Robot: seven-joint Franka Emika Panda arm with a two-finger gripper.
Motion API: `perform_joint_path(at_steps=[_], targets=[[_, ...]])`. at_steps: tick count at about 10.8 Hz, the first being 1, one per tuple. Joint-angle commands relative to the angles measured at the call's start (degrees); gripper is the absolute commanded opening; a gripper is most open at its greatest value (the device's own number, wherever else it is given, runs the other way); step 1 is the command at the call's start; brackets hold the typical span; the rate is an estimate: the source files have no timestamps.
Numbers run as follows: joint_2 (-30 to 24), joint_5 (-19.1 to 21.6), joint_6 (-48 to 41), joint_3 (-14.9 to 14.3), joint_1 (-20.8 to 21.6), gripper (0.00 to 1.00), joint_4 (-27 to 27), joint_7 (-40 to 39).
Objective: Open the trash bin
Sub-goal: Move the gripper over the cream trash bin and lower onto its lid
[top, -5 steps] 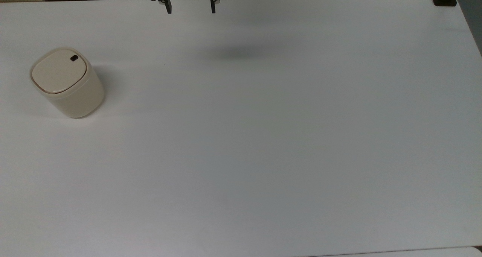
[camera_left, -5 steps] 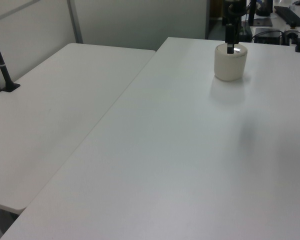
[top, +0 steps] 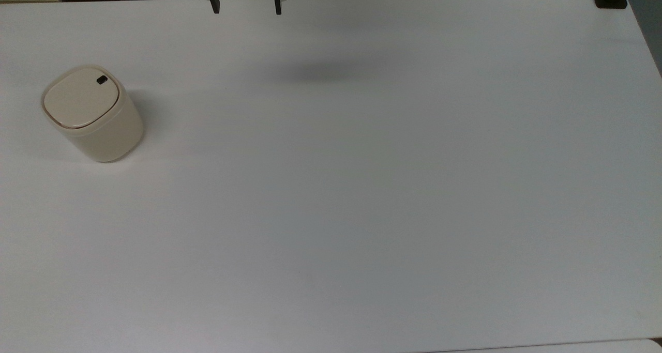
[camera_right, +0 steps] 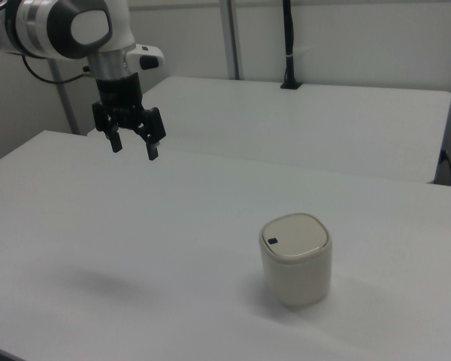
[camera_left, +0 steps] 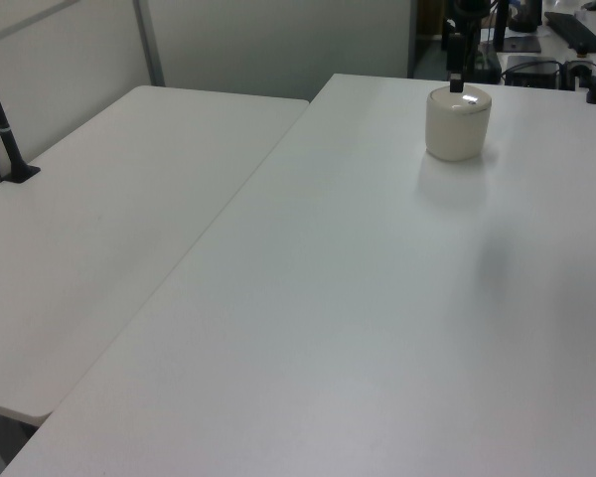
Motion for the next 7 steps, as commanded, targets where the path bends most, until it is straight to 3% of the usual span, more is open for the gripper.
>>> perform_joint_path(at_steps=[1,3,5,7], targets=[[-0.51,-0.65,-0.24,-0.13,0.10,0.80,-0.24,-1.53],[-0.16,-0.65,-0.24,-0.21,0.01,0.42,-0.15,-0.66],[0.10,-1.52,-0.16,-2.22,0.10,0.26,1.16,5.46],[2.20,-6.16,2.37,-4.42,0.01,0.22,2.49,16.61]])
